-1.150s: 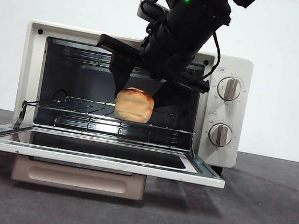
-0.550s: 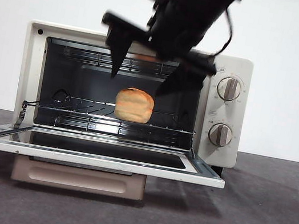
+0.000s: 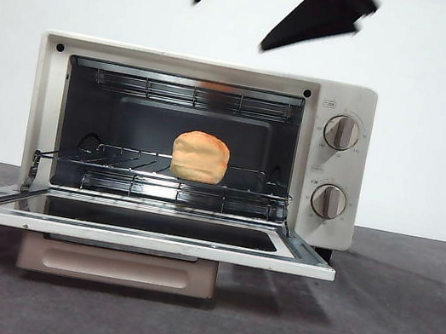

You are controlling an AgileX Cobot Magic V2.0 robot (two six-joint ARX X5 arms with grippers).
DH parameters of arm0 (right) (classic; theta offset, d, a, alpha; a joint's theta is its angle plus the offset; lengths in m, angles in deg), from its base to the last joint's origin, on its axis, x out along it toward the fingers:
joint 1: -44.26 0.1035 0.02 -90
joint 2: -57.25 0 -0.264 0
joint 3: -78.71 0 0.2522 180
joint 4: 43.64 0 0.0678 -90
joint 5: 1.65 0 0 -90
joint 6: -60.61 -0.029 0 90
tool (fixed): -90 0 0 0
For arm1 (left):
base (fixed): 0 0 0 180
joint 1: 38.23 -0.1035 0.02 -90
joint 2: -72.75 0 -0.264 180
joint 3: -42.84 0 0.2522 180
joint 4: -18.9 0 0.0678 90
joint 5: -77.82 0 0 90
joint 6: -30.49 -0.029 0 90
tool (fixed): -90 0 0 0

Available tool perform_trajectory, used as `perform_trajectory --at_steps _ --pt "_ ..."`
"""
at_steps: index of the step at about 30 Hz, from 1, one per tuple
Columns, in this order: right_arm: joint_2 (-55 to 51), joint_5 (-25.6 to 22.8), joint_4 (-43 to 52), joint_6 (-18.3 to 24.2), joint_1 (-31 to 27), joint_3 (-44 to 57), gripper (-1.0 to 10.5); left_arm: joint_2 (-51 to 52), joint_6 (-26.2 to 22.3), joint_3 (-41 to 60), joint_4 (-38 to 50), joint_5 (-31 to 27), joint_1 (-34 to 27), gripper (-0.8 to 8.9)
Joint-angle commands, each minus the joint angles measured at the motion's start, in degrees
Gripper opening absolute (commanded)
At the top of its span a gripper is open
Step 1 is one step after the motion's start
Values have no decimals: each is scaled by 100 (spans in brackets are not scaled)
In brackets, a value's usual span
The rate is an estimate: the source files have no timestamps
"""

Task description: The left arm flap open the oven, the right arm pick bread and place it into oven, the left arm flap close the oven

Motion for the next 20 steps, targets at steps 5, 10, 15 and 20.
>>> perform_trajectory --at_steps 5,10,15,20 --pt "-868 15 -1123 765 55 -92 431 -24 -7 -31 68 -13 11 16" --pt "-1574 267 -1115 798 55 380 429 -24 -2 -31 63 -13 11 16" --pt "-2288 649 -835 796 57 1185 427 -24 28 -28 61 -13 11 16" --pt "-2820 1010 -586 767 57 1891 427 -24 68 -31 63 -11 11 16"
